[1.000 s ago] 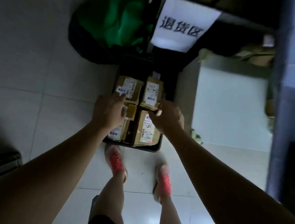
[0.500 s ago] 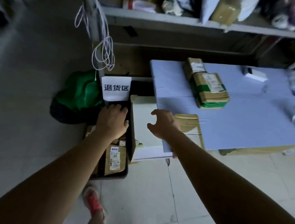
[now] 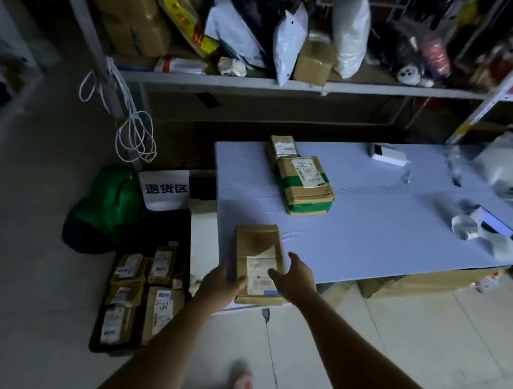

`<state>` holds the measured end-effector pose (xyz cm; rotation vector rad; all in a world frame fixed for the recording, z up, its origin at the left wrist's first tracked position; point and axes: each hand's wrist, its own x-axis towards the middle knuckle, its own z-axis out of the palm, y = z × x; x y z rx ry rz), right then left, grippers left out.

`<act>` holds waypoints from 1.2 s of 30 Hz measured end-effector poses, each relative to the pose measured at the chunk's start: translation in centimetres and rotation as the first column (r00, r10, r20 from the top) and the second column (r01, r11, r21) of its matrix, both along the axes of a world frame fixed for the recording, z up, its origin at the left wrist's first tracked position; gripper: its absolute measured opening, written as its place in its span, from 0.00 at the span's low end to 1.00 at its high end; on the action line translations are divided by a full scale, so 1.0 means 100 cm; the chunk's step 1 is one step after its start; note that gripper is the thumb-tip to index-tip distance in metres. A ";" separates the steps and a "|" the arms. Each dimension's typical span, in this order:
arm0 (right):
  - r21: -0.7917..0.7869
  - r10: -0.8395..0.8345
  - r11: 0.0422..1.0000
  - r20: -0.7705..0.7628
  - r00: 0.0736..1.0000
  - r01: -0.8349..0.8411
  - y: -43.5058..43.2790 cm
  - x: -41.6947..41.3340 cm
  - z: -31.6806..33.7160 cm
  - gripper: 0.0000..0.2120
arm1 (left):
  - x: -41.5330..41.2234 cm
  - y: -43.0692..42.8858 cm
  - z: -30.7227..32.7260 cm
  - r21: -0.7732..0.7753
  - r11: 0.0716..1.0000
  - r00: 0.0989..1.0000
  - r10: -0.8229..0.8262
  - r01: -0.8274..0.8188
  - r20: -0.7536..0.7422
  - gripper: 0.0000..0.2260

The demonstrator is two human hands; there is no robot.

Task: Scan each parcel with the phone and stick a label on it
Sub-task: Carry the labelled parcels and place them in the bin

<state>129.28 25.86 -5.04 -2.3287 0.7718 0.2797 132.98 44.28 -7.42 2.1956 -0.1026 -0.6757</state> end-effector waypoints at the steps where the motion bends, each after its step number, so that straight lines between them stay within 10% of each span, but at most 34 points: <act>1: 0.028 -0.004 1.000 -0.002 1.000 0.004 -0.002 0.005 -0.008 0.29 | 0.003 -0.008 -0.005 -0.073 0.997 1.000 -0.010 0.007 -0.028 0.20; 19: 0.104 -0.394 0.919 0.320 0.862 0.381 -0.210 -0.003 0.031 0.19 | 0.027 -0.225 0.032 -0.521 0.848 0.994 -0.064 0.102 0.091 0.26; 36: 0.142 -0.199 0.974 0.148 0.969 0.179 -0.538 -0.001 0.000 0.18 | 0.012 -0.549 0.012 -0.337 0.940 0.995 -0.007 0.041 0.102 0.18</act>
